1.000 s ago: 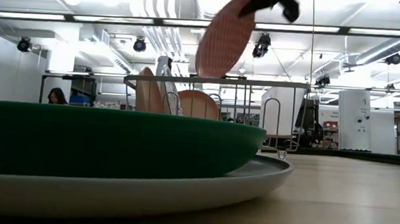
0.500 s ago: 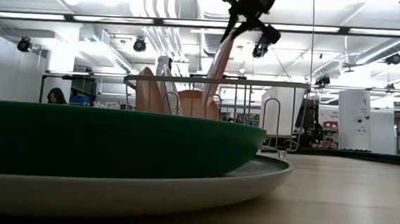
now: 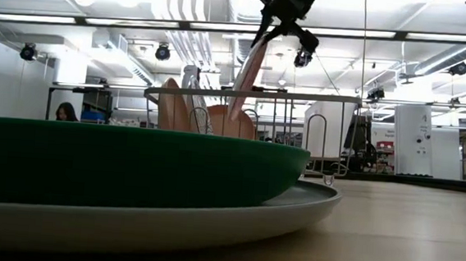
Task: Sort dishes
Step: Put the orange patterned plate in the dish rack
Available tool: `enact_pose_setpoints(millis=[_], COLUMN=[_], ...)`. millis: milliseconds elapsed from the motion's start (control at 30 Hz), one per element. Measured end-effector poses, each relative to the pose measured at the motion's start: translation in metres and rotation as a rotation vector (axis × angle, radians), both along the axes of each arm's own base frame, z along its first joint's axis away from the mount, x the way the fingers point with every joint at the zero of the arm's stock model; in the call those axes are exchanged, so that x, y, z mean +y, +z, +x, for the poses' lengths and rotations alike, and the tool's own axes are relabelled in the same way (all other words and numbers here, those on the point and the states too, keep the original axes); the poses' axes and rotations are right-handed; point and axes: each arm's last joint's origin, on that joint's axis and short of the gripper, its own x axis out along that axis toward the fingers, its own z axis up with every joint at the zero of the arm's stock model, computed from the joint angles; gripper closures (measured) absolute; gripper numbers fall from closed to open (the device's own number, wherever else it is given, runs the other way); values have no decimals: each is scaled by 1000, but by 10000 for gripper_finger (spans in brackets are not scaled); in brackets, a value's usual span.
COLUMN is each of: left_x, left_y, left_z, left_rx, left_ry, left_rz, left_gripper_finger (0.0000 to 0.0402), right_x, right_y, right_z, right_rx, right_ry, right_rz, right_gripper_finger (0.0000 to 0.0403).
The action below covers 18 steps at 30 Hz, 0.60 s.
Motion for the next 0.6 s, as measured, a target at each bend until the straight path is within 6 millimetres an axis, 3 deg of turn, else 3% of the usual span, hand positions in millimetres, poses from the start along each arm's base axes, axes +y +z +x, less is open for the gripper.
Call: enact_pose_setpoints(millis=[600], left_x=[0], left_y=[-2], left_z=[0], left_rx=[14], left_ry=[0], left_rz=[11], left_gripper_finger=[401], right_x=[-2], right_y=[-24], right_z=[17], right_rx=[57], right_ry=[8], right_rz=[15], right_gripper_finger=[401])
